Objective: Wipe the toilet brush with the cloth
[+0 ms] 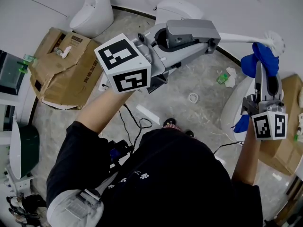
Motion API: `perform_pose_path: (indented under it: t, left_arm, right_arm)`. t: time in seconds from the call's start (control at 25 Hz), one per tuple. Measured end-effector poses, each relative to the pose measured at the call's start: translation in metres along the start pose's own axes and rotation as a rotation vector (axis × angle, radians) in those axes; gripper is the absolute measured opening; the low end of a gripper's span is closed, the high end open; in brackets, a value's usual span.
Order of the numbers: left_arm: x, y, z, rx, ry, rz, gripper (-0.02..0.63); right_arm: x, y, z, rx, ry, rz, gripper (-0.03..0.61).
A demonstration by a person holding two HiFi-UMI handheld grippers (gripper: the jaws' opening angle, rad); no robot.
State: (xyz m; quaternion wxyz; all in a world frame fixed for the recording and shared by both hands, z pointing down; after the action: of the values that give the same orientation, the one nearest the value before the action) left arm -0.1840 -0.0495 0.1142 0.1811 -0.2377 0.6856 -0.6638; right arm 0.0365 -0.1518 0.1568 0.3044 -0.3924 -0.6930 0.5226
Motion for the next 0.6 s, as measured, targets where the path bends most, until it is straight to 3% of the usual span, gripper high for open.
perform_pose_path:
  t: [0.6]
  left_arm:
    - [0.002,-0.002,-0.004,-0.020,0.038,0.007,0.166]
  right_arm:
    - [0.008,0.016,-0.007,-0.021,0.016,0.016,0.078]
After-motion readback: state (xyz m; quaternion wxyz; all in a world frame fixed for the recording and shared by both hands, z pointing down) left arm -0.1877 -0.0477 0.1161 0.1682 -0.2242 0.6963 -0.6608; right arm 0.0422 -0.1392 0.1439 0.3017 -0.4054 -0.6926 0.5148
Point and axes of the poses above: the fingertips, and each gripper's own axes: z forward along the fingers, x to its left, y out of its top, the point moved 5 cm from there along -z, backward along the fingers, and after that the axes turned 4 degrees about y, right-handed, at the moved point
